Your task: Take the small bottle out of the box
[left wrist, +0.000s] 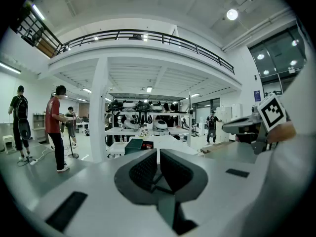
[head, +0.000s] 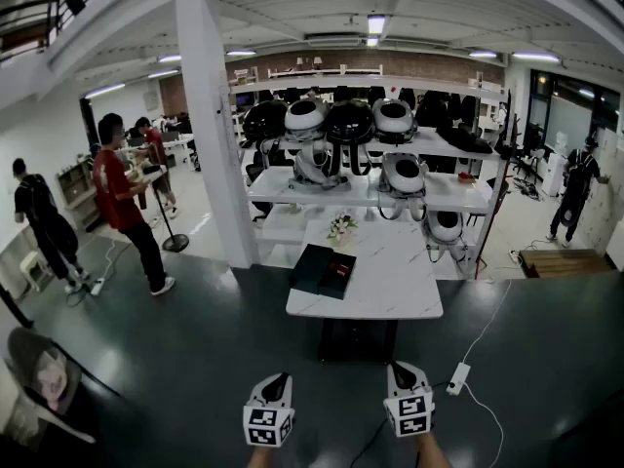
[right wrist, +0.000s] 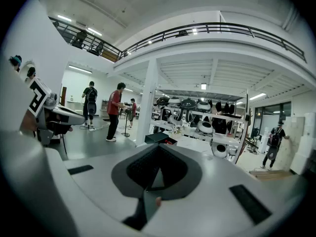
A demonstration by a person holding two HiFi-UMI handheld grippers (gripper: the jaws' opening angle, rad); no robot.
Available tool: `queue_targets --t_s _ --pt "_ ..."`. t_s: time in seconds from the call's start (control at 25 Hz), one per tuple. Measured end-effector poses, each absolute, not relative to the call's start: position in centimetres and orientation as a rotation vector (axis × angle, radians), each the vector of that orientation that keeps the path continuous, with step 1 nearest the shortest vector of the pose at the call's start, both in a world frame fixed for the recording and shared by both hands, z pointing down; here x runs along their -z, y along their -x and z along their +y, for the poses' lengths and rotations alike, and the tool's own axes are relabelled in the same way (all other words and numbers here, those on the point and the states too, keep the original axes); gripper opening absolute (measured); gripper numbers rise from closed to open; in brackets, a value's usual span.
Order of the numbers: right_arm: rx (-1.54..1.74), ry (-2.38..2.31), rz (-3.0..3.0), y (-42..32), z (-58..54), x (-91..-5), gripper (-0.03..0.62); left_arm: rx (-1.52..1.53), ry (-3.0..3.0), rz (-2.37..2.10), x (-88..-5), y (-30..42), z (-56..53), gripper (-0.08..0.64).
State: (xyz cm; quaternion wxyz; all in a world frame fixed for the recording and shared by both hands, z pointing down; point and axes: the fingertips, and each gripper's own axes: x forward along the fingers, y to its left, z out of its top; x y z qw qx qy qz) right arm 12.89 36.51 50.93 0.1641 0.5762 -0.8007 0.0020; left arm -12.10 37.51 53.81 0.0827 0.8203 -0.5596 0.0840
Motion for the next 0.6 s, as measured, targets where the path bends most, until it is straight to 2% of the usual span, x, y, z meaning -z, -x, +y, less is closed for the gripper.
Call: queue_targets --t_s 0.6 --pt "0.018 -1.615 -2.298 -15.3 36.0 -51.1 0.020 -0.256 -2.449 -1.671 -54.1 8.5 37.5 0.035"
